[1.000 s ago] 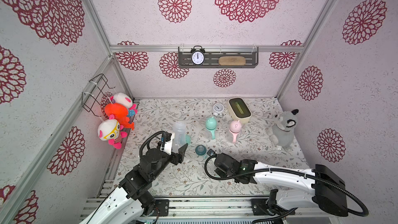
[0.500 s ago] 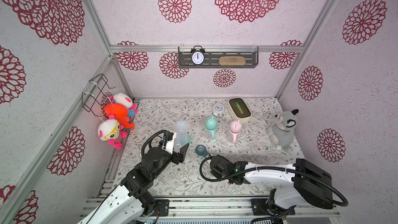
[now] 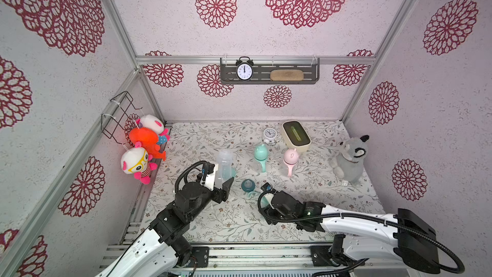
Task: Assemble the baby bottles
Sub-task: Place the handle at the center of the board, then pick up the handle at the center of the board.
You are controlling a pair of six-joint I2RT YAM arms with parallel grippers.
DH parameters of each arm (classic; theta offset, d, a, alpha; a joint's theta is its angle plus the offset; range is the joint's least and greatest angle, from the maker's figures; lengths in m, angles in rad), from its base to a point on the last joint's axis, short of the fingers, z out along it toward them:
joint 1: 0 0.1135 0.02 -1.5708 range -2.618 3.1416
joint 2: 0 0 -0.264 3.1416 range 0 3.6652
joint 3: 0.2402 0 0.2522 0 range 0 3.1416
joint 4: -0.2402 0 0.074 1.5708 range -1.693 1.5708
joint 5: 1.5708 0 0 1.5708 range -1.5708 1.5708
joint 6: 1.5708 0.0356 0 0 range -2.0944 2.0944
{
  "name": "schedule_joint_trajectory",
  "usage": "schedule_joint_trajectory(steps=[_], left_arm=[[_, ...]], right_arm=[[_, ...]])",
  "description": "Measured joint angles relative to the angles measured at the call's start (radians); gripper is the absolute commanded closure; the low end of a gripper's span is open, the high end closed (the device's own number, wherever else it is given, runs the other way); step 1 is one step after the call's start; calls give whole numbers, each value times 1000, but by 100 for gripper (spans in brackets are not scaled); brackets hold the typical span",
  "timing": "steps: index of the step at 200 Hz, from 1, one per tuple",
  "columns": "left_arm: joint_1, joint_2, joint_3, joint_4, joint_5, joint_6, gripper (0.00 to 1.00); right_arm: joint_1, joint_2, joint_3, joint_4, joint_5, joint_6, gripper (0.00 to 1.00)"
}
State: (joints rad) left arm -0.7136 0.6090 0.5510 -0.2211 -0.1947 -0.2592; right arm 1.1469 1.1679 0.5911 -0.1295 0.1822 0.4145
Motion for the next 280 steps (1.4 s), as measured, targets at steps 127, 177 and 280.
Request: schedule_joint_trajectory(steps=[127,177,280], left_arm=[[0,15,0,8,9,-1,97],[0,15,0,18,11,-1,96],[0,28,17,22,11,0,96]], right_arm=[[-191,-143,-364,423,-372,345,35],[-196,-13,-388,573,-416,393,38],[-213,275,-405,972,-475,474,47]])
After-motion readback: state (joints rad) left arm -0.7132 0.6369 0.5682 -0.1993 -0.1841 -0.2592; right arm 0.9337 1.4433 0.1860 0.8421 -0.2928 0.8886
